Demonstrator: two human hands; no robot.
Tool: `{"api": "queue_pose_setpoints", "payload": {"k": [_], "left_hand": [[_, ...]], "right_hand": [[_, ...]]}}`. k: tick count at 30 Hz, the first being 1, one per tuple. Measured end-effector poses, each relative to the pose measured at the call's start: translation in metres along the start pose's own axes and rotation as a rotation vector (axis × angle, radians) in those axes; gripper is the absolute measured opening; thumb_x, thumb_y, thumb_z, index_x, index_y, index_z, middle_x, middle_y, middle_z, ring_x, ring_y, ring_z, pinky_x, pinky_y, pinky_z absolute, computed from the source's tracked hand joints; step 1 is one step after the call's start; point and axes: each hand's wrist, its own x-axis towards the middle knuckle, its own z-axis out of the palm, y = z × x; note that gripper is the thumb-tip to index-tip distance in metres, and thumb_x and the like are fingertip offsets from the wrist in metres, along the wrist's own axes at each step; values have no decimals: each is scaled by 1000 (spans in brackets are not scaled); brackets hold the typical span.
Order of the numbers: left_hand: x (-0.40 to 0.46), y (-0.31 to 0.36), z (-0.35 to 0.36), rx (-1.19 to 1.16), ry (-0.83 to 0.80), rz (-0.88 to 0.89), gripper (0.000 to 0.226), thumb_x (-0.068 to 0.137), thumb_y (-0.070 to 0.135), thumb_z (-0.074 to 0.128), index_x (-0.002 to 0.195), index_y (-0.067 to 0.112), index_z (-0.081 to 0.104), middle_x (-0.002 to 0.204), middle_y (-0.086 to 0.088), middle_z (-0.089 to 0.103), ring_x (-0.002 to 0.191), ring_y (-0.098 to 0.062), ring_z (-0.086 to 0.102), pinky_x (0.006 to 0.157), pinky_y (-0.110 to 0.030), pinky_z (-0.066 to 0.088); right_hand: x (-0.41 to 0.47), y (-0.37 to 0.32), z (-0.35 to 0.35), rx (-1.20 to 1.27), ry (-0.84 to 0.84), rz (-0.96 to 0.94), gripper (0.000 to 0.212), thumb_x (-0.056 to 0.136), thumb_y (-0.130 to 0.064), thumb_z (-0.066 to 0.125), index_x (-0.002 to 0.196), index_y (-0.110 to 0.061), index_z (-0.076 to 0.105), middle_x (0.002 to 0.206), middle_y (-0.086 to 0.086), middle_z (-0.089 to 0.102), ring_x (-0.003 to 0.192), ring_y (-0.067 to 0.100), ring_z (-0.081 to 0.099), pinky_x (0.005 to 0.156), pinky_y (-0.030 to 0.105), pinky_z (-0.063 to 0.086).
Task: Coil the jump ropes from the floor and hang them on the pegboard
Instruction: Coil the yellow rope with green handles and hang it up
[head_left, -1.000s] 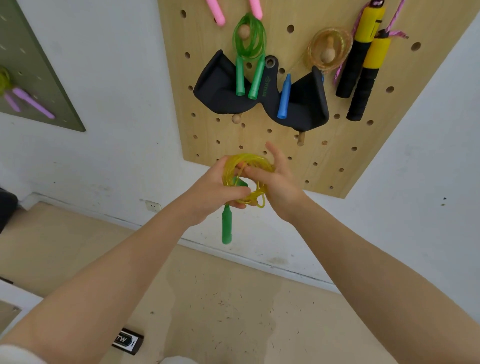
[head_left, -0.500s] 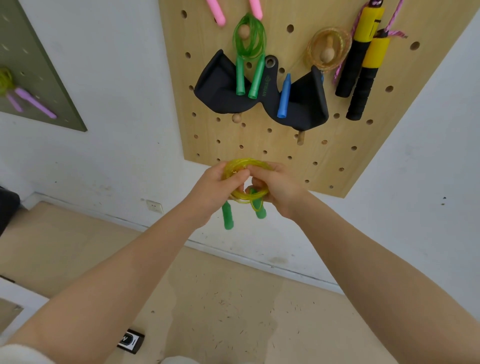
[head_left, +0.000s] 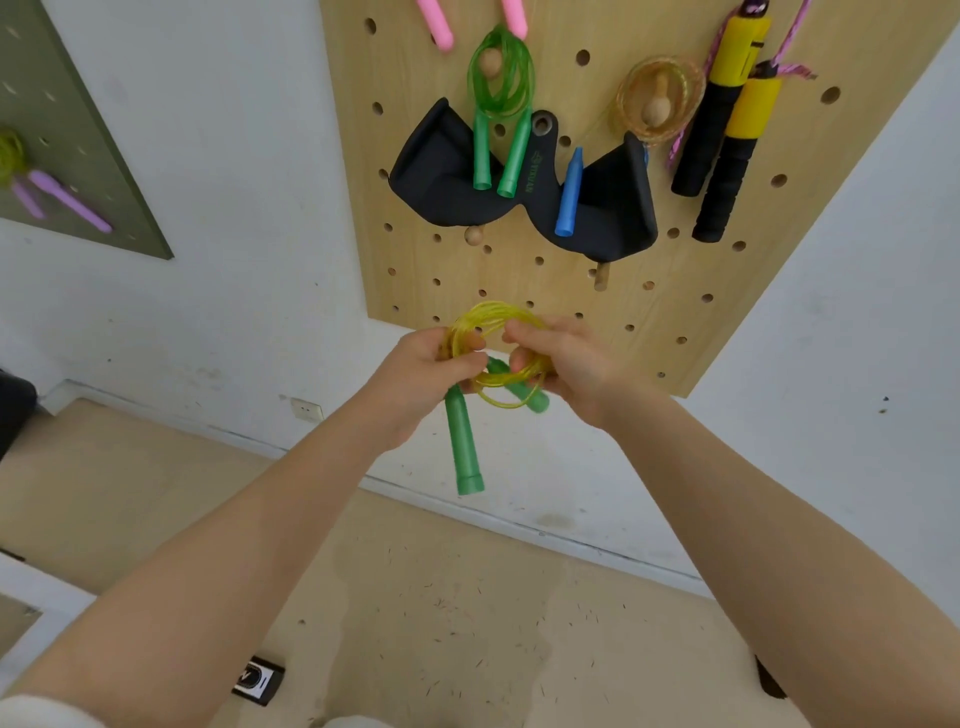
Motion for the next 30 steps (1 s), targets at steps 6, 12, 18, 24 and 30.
{"api": "queue_pose_setpoints", "payload": {"k": [6, 12, 18, 24, 30], "left_hand": [[6, -2, 2, 458, 356, 126, 14, 81, 12, 57, 69, 10, 51, 63, -1, 51, 53, -16, 54, 50, -24, 45], [9, 2, 1, 355, 139, 36, 11, 89, 6, 47, 90, 12, 56, 75, 6, 60, 72, -11, 56, 66, -23, 42], [-3, 3, 4, 195, -23, 167, 20, 94, 24, 51, 76, 15, 52, 62, 0, 44, 53, -6, 38, 55, -16, 35], [0, 6, -4, -197, -248, 12, 23, 77, 36, 56, 79, 13, 56, 71, 1, 46, 56, -8, 41, 60, -21, 36], [5, 13, 2, 156, -91, 91, 23, 92, 26, 55, 84, 5, 61, 53, 6, 37, 43, -6, 32, 46, -16, 29]], "right_hand": [[-7, 6, 17, -90, -125, -71, 13, 97, -24, 49, 93, -14, 56, 57, -4, 61, 59, 10, 51, 70, 28, 44], [-1, 3, 22, 95, -6, -88, 16, 93, -20, 55, 86, -5, 57, 43, -6, 46, 51, 11, 46, 62, 24, 41], [1, -11, 24, 454, 15, 6, 31, 97, -27, 47, 72, -9, 49, 39, -7, 26, 35, 8, 25, 42, 21, 35], [2, -24, 19, 243, 53, -78, 31, 94, -24, 53, 67, -11, 49, 40, -7, 24, 35, 7, 23, 37, 18, 29], [0, -20, 16, 362, -7, -52, 35, 94, -20, 51, 61, -14, 41, 42, -6, 22, 38, 8, 20, 38, 20, 24]]}}
